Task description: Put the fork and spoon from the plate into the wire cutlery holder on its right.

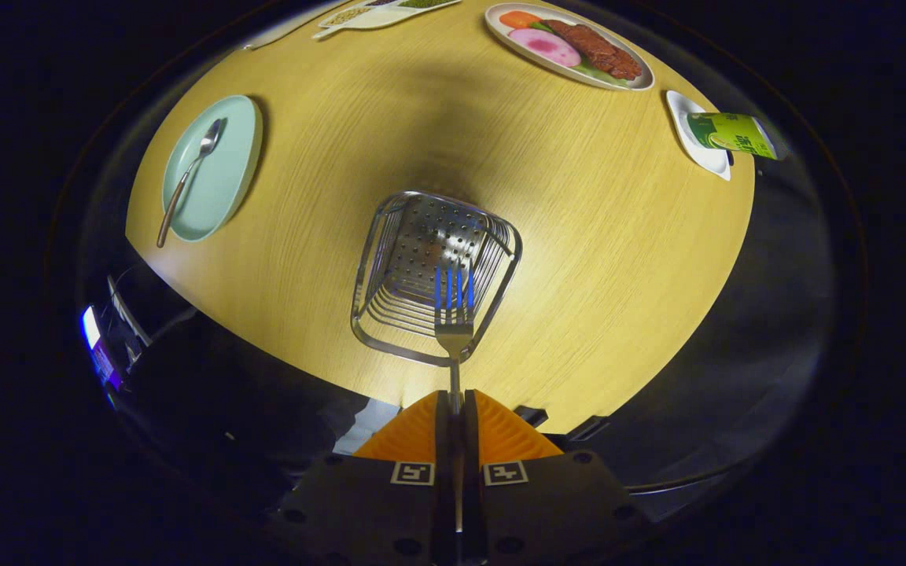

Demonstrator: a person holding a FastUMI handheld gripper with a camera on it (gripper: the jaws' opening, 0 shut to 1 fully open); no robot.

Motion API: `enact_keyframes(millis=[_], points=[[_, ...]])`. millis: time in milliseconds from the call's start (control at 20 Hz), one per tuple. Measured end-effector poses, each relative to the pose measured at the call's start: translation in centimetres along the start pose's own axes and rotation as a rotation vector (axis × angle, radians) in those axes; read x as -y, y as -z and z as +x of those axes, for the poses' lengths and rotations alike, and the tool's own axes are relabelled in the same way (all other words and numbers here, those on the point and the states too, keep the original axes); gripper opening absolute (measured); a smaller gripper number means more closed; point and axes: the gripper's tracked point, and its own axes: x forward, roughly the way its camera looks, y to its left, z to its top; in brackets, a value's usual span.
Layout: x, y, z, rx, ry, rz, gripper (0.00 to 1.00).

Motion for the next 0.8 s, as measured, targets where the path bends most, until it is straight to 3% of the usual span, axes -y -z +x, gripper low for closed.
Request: enact_keyframes(millis=[350,450,650,800], points=[[0.5,-1.1,0.5,-0.004,0.046,-0.009,0.18],[1.1,-1.1,0.3,0.044,0.043,0.012,0.29],[2.0,-2.6,-2.2,0.297,0.027,0.123,0.56],[3.1,-2.8,-5.4,0.501,0.03,0.22,0.67]])
